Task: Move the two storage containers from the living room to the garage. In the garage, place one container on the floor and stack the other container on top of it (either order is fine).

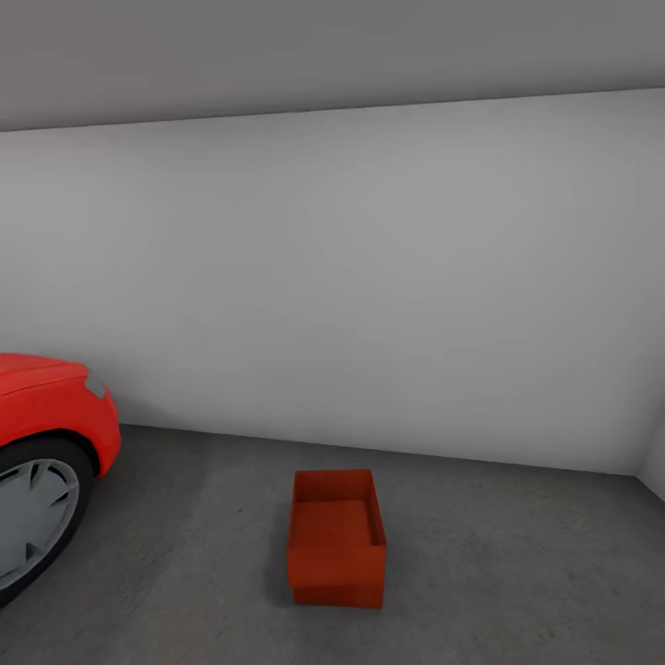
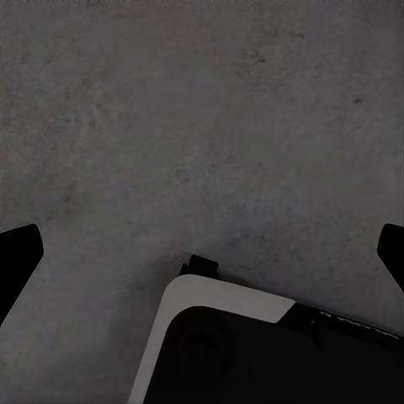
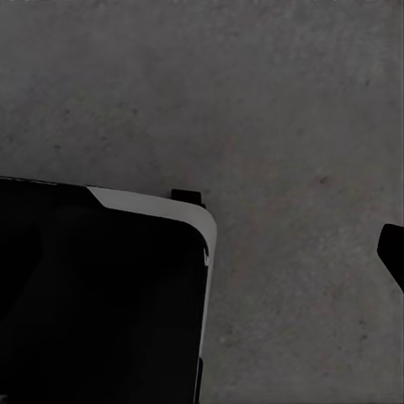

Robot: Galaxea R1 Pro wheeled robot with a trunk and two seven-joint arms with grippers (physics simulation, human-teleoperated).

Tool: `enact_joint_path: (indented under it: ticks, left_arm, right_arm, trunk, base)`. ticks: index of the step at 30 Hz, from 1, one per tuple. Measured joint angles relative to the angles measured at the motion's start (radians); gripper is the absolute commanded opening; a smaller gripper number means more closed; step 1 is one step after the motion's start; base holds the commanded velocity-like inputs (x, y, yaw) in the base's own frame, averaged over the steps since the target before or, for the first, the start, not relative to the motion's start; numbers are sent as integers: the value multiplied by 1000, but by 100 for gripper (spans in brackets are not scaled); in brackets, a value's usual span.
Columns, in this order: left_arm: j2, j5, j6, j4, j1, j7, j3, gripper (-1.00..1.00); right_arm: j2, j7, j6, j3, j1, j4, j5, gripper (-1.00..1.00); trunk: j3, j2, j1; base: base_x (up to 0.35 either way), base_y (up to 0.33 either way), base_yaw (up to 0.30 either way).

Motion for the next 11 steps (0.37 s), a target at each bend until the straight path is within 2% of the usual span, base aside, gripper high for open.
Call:
enact_joint_path:
  ticks: [11]
  left_arm:
    - [0, 1, 0, 1, 0, 0, 0, 100]
  right_arm:
    - [0, -2, -2, 3, 0, 0, 2, 100]
  trunk:
    - [0, 0, 0]
  base:
    - [0, 0, 0]
